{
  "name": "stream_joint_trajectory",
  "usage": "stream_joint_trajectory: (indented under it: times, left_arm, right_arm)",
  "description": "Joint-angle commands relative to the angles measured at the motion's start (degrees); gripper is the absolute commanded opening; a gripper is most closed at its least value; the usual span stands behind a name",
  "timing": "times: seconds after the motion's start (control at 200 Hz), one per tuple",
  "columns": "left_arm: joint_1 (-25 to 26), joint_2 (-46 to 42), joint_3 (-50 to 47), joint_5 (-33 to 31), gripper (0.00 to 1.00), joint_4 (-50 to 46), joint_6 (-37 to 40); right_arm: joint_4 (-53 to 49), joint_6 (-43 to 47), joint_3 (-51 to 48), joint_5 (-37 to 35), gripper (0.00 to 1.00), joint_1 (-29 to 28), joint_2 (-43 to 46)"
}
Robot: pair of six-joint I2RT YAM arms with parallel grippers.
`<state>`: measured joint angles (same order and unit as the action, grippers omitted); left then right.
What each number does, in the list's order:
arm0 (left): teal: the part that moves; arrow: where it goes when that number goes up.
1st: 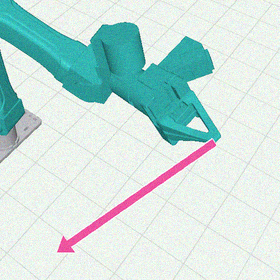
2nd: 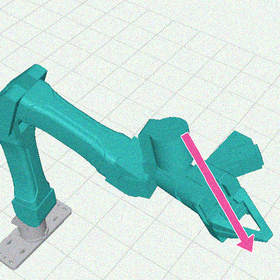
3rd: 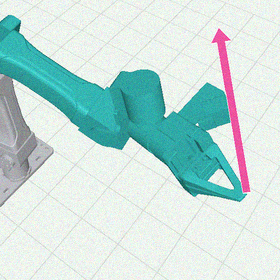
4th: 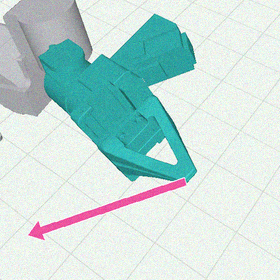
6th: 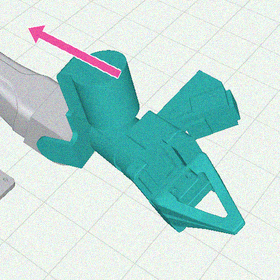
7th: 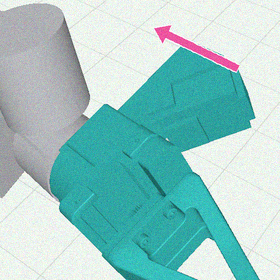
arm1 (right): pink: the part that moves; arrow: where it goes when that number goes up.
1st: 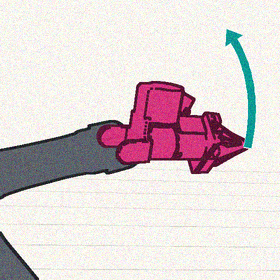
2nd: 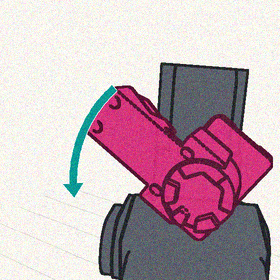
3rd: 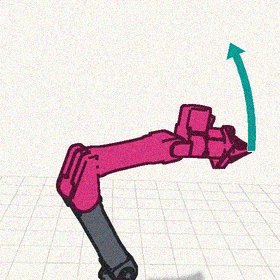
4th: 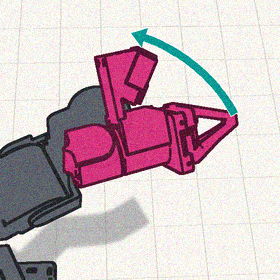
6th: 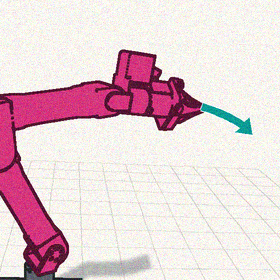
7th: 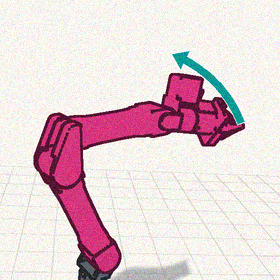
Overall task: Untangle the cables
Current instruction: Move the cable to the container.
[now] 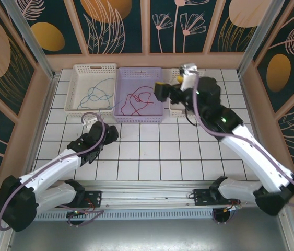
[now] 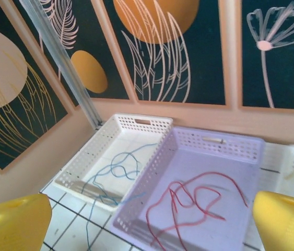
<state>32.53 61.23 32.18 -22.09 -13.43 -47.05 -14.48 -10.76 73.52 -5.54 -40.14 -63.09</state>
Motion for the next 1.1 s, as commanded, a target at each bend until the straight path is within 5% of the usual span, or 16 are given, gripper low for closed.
stream_joint_trajectory:
  times: [0.0, 0.405, 1.096]
  left_arm:
    - [-2.69, 1.72, -0.12, 2.46, 0.95, 7.89, -1.24]
    - [-7.35, 13.47, 3.97, 5.69, 0.74, 17.03, -0.72]
    - [-11.35, 24.71, 9.80, 7.33, 0.10, 20.45, 0.73]
  right_arm:
    - [-3.83, 0.50, -5.57, -5.36, 0.99, -0.38, 9.31]
    - [-13.75, 1.16, -15.98, -7.52, 0.99, -0.36, 30.98]
    - [-15.84, 0.88, -16.74, -5.41, 0.99, -0.38, 34.57]
